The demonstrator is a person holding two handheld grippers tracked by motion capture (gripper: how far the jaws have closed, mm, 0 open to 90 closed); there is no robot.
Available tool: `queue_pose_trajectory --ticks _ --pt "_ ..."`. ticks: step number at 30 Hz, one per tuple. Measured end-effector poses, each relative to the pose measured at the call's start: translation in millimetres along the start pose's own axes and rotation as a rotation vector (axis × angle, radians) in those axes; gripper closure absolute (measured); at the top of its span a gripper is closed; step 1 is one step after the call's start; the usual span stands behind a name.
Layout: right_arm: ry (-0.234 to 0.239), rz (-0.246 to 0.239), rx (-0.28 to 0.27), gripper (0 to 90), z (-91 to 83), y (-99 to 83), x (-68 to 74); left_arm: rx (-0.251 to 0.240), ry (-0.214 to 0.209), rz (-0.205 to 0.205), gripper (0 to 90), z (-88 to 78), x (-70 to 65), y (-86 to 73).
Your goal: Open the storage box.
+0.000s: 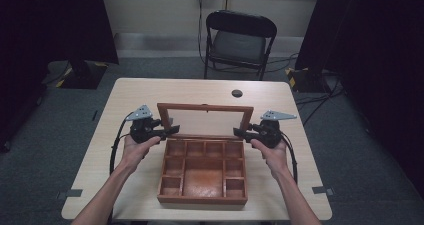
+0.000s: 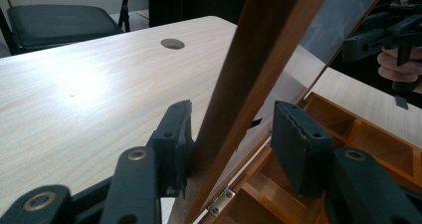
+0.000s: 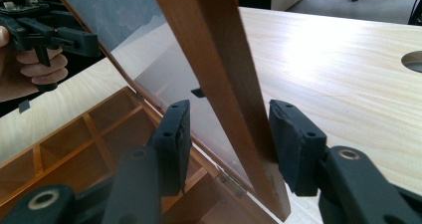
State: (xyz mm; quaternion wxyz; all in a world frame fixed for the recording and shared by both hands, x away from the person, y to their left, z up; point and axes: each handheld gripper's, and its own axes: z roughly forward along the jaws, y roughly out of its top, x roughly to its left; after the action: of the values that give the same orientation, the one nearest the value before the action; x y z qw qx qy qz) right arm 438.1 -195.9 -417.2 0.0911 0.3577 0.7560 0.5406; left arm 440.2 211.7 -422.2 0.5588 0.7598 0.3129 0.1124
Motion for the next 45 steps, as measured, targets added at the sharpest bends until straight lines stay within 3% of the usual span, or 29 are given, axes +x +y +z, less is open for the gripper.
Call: queue_pose_trajectory --ticks 8,15,22,45 --pt "-0.002 -0.001 -0.005 52.8 4.7 1.8 -2.4 0.001 0.016 0.0 51.8 3.7 2.9 -3.7" --pt "-0.013 0.002 -0.017 50.8 9.6 -0.8 -2.3 -0.001 0.026 -0.023 51.0 7.1 3.6 -7.9" --pt "0.007 0.036 -0.032 49.4 12.5 -3.1 -6.7 0.017 0.023 -0.03 52.6 5.4 5.2 -12.7" --pt "-0.045 0.056 -0.006 52.2 26.8 -7.2 -16.5 0.037 0.057 -0.068 57.3 13.5 16.3 -13.7"
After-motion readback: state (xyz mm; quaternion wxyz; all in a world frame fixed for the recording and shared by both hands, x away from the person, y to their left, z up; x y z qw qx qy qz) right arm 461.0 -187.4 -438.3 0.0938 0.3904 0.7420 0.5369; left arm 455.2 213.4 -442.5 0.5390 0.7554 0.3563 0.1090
